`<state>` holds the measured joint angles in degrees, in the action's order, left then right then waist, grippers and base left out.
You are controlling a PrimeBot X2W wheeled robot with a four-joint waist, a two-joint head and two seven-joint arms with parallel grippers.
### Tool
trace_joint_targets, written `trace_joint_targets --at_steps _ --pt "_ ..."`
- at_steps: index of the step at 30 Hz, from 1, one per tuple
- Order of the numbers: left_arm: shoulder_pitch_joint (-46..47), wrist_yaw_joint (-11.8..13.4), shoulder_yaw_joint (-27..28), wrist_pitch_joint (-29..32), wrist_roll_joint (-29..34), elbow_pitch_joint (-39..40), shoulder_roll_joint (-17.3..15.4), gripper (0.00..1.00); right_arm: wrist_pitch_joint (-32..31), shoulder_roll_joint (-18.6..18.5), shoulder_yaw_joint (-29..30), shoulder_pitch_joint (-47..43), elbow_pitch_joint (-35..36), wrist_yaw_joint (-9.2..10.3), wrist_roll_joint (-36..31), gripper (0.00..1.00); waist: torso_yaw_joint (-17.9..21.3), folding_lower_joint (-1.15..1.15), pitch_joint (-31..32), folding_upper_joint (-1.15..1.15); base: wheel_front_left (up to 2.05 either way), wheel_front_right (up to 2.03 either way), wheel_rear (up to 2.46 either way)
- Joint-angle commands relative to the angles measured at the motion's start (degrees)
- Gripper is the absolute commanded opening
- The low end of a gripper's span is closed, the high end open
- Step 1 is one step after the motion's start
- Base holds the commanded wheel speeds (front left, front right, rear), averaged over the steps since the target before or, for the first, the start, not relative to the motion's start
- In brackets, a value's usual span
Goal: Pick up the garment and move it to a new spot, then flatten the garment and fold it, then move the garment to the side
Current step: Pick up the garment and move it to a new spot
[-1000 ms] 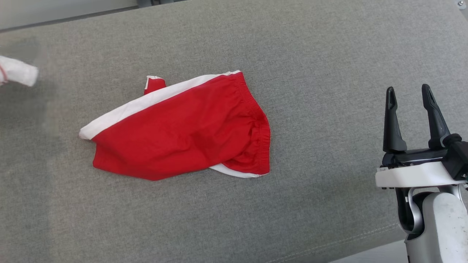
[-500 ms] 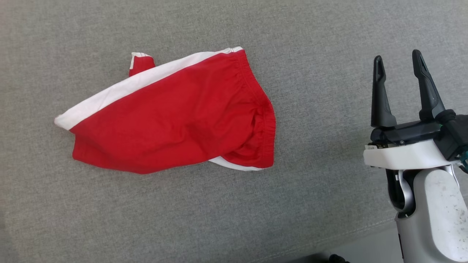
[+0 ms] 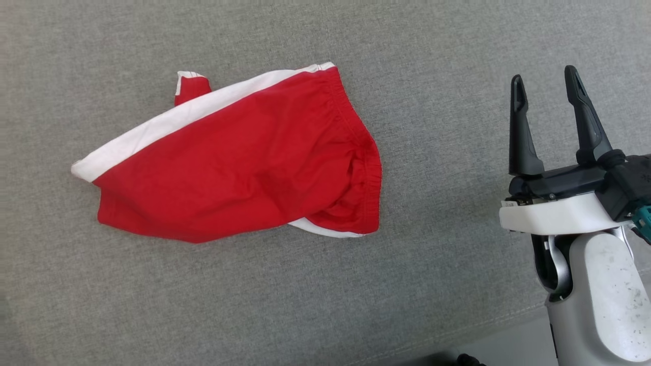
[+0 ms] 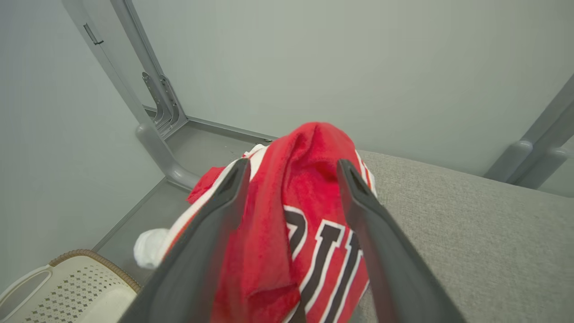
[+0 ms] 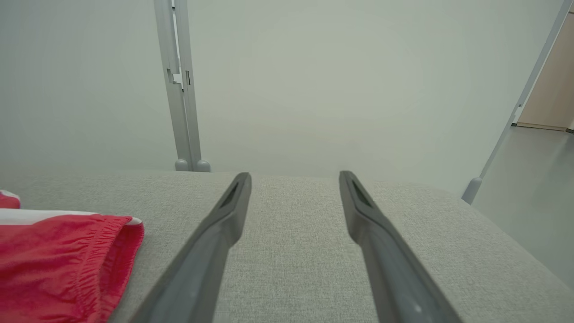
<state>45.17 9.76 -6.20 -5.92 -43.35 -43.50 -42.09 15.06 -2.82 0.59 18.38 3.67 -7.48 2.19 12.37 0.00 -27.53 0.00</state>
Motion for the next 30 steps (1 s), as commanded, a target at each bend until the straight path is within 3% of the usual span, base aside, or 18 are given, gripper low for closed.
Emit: trace_joint_targets --at_steps 1,10,21,30 --pt "-0.9 -0.6 -0.3 -0.8 -0.1 0.4 0.3 1.00 0.2 -0.1 0.0 -0.3 -0.4 -0.02 -0.3 1.00 -1.3 0.00 2.3 0.00 0.00 0.00 0.00" --pt "-6.5 -3.3 -3.0 -5.1 1.2 7.8 3.2 1.00 0.2 -0.1 0.6 -3.9 -3.0 -0.01 -0.6 1.00 -5.0 0.00 10.9 0.00 0.00 0.00 0.00" --pt "-23.2 -0.5 -7.2 -8.5 3.2 22.6 11.4 1.00 0.2 -0.1 0.4 -10.3 -5.7 -0.01 0.0 1.00 -7.4 0.00 19.8 0.00 0.00 0.00 0.00" --pt "-33.4 2.0 -9.8 -9.3 6.5 29.0 18.0 1.00 0.2 -0.1 -1.0 -13.2 -7.8 -0.02 1.2 1.00 -8.0 0.00 22.6 0.00 0.00 0.00 0.00"
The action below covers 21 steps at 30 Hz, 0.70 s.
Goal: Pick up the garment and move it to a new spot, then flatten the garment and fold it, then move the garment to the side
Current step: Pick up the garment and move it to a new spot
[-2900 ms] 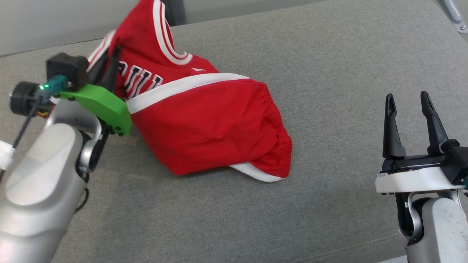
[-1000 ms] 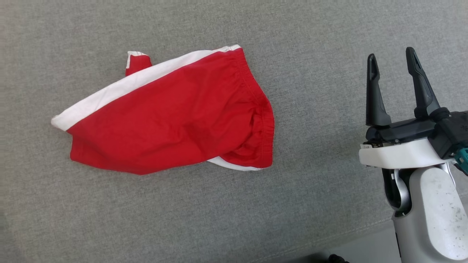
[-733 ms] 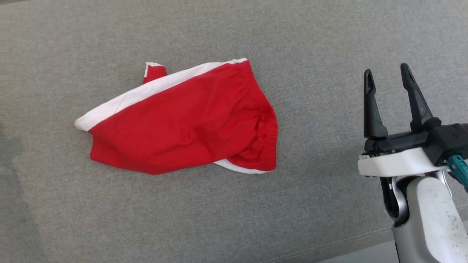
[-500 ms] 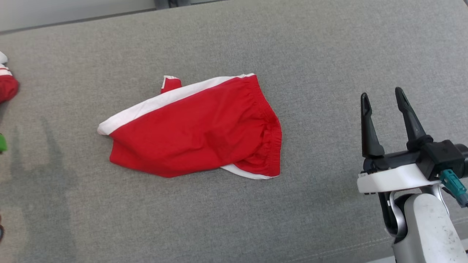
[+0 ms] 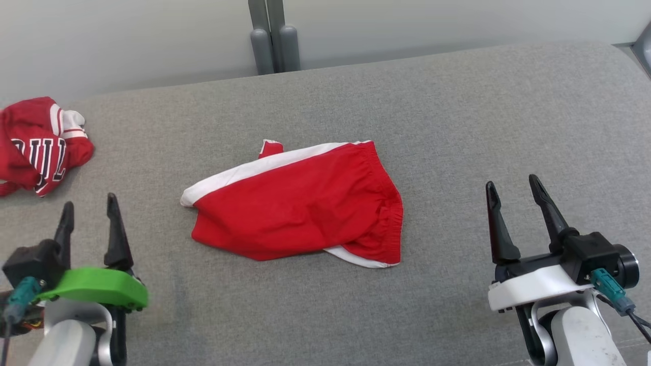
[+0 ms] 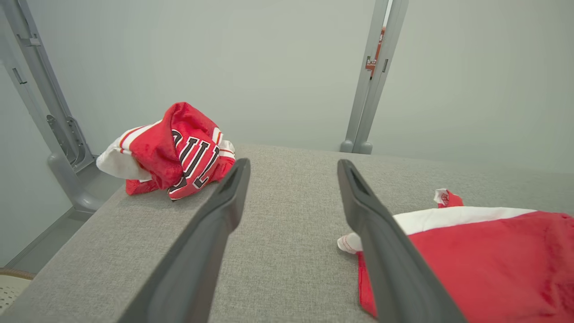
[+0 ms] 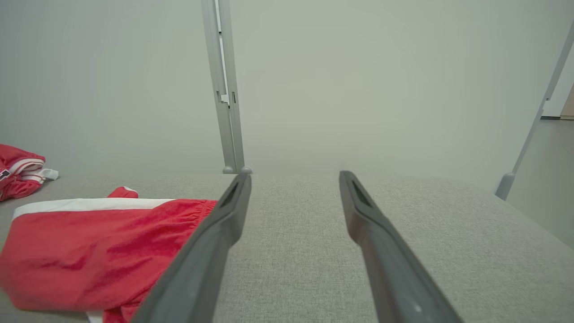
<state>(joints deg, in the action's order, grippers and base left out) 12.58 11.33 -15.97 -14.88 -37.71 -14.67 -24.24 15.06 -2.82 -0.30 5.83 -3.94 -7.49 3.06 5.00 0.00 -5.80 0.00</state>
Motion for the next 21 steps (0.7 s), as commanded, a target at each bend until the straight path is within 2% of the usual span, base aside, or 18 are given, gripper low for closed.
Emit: trace_joint_targets --at_steps 1,6,13,21 --pt "-1.5 0.6 -0.2 -0.3 1.5 0.6 0.6 1.00 0.2 -0.1 -0.3 -0.8 -0.3 -0.01 0.4 1.00 -0.6 0.00 1.0 0.00 0.00 0.00 0.00" --pt "-5.2 0.7 0.2 -0.3 4.0 3.0 4.4 1.00 0.2 -0.1 -1.5 -1.2 -1.2 -0.01 1.1 1.00 -0.5 0.00 1.4 0.00 0.00 0.00 0.00" --pt "-10.2 -1.1 1.7 -0.3 8.7 3.9 10.0 1.00 0.2 -0.1 -2.9 -2.0 -2.8 0.00 1.9 1.00 -0.7 0.00 2.4 0.00 0.00 0.00 0.00" --pt "-13.1 -3.3 4.6 -0.3 12.8 2.1 13.8 1.00 0.2 -0.1 -4.6 -2.7 -4.7 -0.01 3.0 1.00 -0.7 0.00 3.0 0.00 0.00 0.00 0.00"
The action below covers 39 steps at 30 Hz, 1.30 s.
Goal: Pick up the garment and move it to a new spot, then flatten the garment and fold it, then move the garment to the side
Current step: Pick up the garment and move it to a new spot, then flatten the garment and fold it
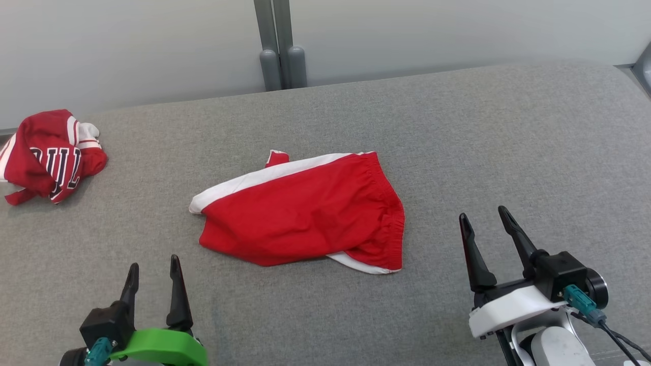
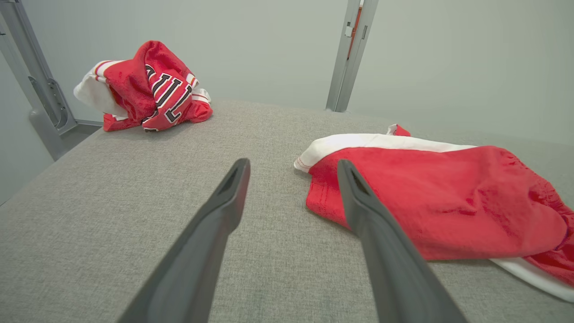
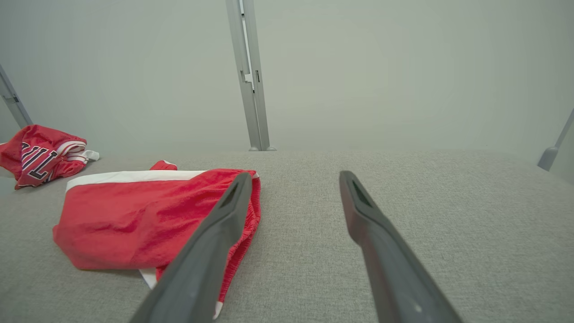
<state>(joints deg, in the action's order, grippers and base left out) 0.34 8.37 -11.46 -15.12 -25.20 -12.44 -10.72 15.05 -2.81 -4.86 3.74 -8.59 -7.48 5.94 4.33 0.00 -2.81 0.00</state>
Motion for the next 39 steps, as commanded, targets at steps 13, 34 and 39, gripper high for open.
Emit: trace_joint_targets --at_steps 13,34,39 --pt "0.0 -3.8 3.6 0.0 4.0 -2.8 3.5 1.00 0.2 -0.1 -0.1 0.4 -1.0 -0.02 -0.3 1.00 -0.4 0.00 -0.4 0.00 0.00 0.00 0.00" --pt "2.9 -6.4 5.8 0.0 7.9 -3.5 5.8 1.00 0.2 -0.1 -1.5 7.8 -6.4 -0.02 -3.3 1.00 -3.0 0.00 -4.7 0.00 0.00 0.00 0.00" --pt "4.4 -7.1 5.3 0.0 8.4 -3.1 6.6 1.00 -3.6 -0.1 -2.7 16.6 -14.8 -0.02 -2.6 1.00 -5.6 0.00 -6.8 0.00 0.00 0.00 0.00"
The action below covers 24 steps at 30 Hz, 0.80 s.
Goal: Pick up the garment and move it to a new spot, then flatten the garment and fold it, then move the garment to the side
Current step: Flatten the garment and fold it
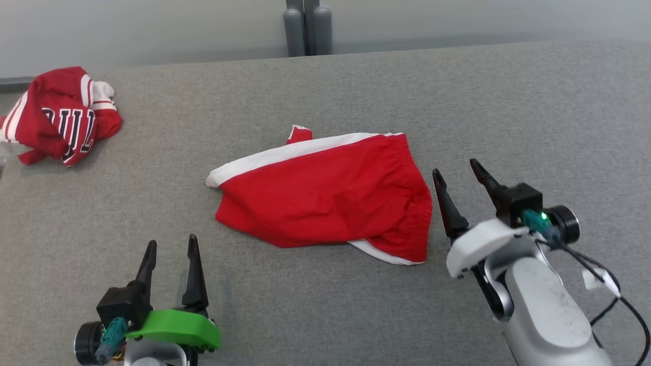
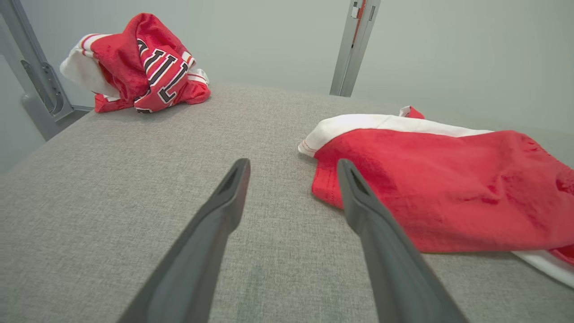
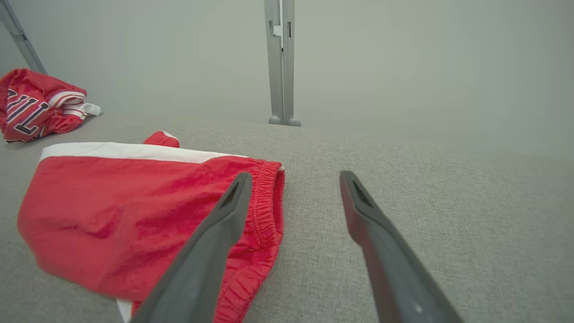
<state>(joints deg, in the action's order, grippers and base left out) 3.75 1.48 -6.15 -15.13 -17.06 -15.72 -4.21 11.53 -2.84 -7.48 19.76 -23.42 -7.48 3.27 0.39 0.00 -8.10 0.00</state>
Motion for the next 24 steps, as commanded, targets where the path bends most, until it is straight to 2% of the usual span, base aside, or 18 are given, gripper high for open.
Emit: trace_joint_targets --at_steps 1,7,13,16,17,19,20,24 --pt "1.3 -0.3 -0.1 0.0 0.6 0.5 0.2 1.00 -1.6 -0.4 -0.4 2.6 -1.8 -0.02 0.0 1.00 -2.4 0.00 -2.1 0.00 0.00 0.00 0.00" --pt "2.7 -0.7 -0.5 0.0 1.7 0.5 0.8 1.00 -8.2 -2.1 -2.0 12.8 -11.0 -0.01 5.6 1.00 -6.7 0.00 -4.9 0.00 0.00 0.00 0.00" --pt "3.0 -0.5 -0.3 0.0 1.4 0.4 1.2 1.00 -14.4 -4.9 -5.7 17.6 -18.1 -0.02 13.2 1.00 -10.1 0.00 -6.6 0.00 0.00 0.00 0.00" --pt "2.9 -0.6 -0.2 0.0 1.2 0.2 1.2 1.00 -17.3 -5.6 -9.0 18.2 -19.0 -0.02 18.9 1.00 -10.8 0.00 -6.6 0.00 0.00 0.00 0.00" --pt "2.9 -0.6 -0.1 0.0 1.3 0.1 1.2 1.00 -18.0 -6.5 -10.4 18.4 -18.8 -0.02 20.7 0.94 -11.0 0.00 -6.5 0.00 0.00 0.00 0.00" --pt "2.9 -0.6 0.1 0.0 1.3 -0.1 1.3 1.00 -17.6 -8.5 -13.8 18.7 -17.6 -0.01 24.3 0.23 -10.9 0.00 -6.2 0.00 0.00 0.00 0.00" --pt "2.9 -0.6 0.3 0.0 1.4 -0.1 1.3 1.00 -16.8 -8.9 -15.1 18.7 -16.9 -0.01 25.5 0.00 -10.8 0.00 -6.0 0.00 0.00 0.00 0.00" --pt "2.5 -0.5 0.6 0.0 1.8 0.2 1.3 1.00 -12.1 -10.6 -19.2 19.5 -14.4 -0.02 27.6 0.00 -9.7 0.00 -5.0 0.00 0.00 0.00 0.00"
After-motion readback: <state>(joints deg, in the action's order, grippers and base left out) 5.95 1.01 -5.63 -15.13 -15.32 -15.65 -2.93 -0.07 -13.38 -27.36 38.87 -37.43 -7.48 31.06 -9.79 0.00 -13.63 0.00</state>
